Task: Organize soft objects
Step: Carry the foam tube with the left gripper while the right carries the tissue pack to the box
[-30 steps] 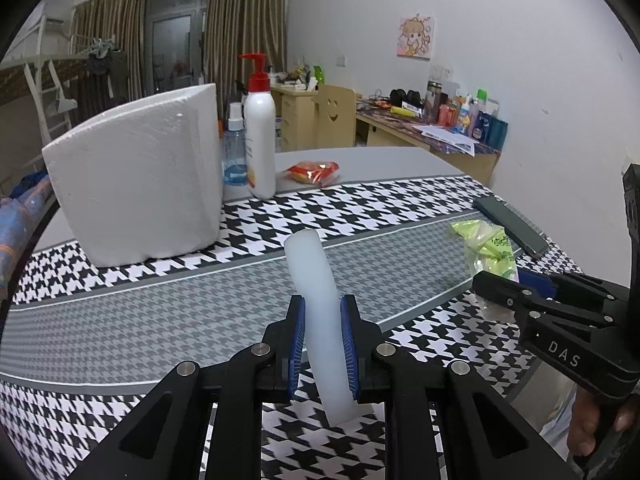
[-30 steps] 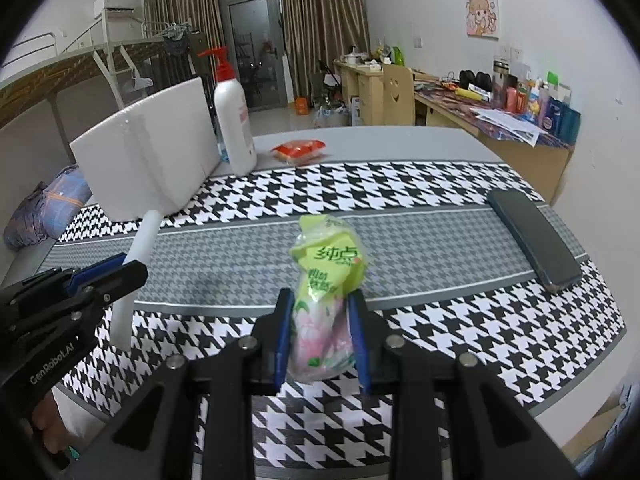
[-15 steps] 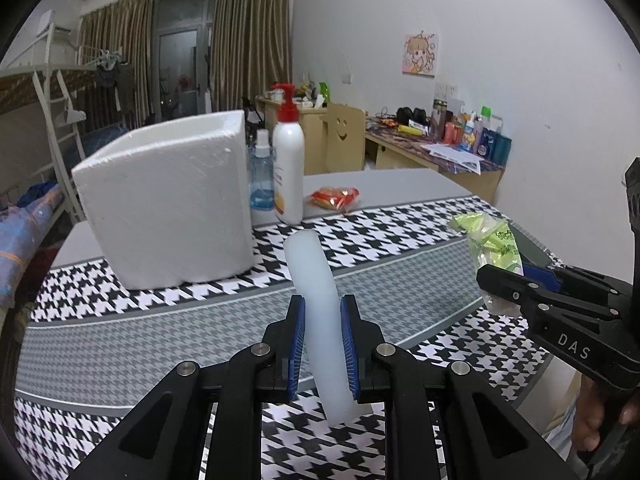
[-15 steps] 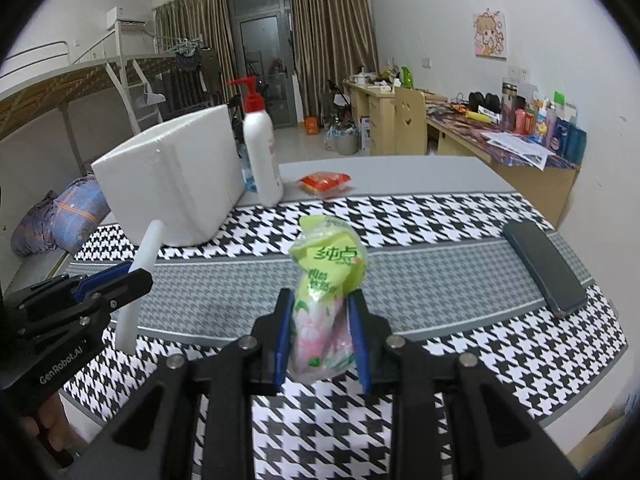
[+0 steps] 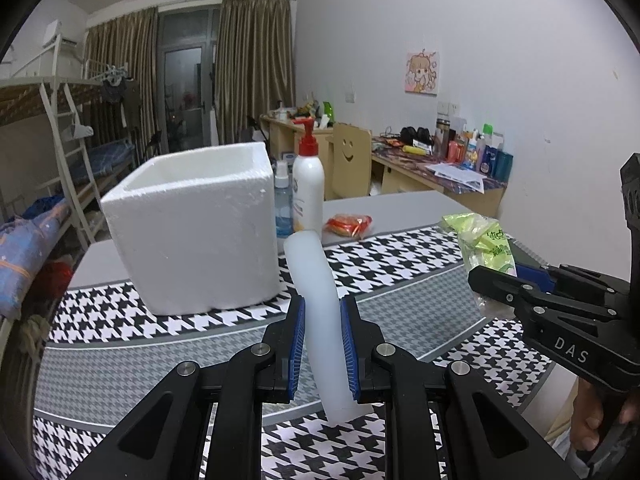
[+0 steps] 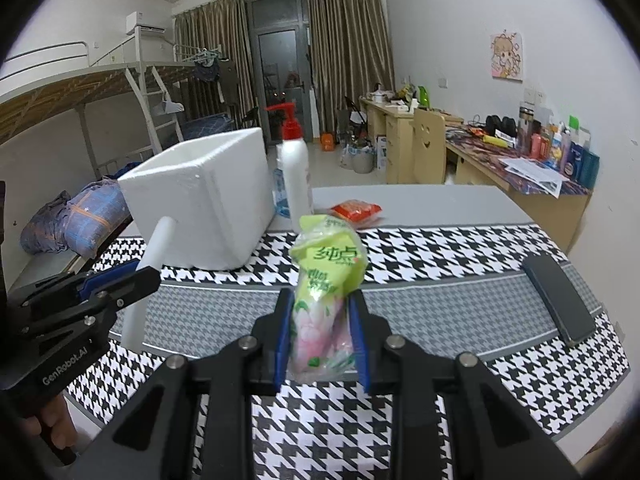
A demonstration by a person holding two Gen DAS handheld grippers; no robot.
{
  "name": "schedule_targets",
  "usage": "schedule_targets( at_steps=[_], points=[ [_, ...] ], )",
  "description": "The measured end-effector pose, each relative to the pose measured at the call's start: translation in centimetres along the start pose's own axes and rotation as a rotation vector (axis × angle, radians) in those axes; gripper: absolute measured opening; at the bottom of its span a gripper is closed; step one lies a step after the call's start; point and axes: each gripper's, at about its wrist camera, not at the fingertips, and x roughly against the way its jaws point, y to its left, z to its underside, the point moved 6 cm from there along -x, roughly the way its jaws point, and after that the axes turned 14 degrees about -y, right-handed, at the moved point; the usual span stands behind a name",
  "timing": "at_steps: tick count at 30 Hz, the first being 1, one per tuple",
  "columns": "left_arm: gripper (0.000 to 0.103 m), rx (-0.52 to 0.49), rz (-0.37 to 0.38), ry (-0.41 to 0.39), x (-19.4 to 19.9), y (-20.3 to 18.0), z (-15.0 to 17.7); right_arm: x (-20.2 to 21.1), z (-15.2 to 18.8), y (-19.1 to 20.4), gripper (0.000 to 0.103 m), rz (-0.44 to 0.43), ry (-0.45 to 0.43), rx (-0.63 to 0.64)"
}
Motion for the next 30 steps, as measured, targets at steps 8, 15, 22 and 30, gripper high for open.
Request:
schedule_targets(
  at_steps=[8, 15, 22, 30],
  points=[
    [0.02, -0.003, -0.012, -0.033, 0.5, 0.9, -1.3, 0.1, -1.5, 1.3, 0.032, -0.026, -0.034, 0.027],
    [0.02, -0.008, -0.014, -0.061, 1.0, 1.2, -2.4, 0.3, -2.7, 2.1, 0.032, -0.041, -0.062, 0.045],
    [0.02, -0.012, -0.023, -0.089, 1.3, 1.8, -3.5, 0.4, -3.6, 3.1, 0.032, -0.061, -0.084, 0.062],
    [0.02, -0.014, -0.032, -0.108, 1.4, 2.6, -4.4, 0.1, -4.9, 4.2, 0.032, -0.091, -0.098, 0.063]
  ],
)
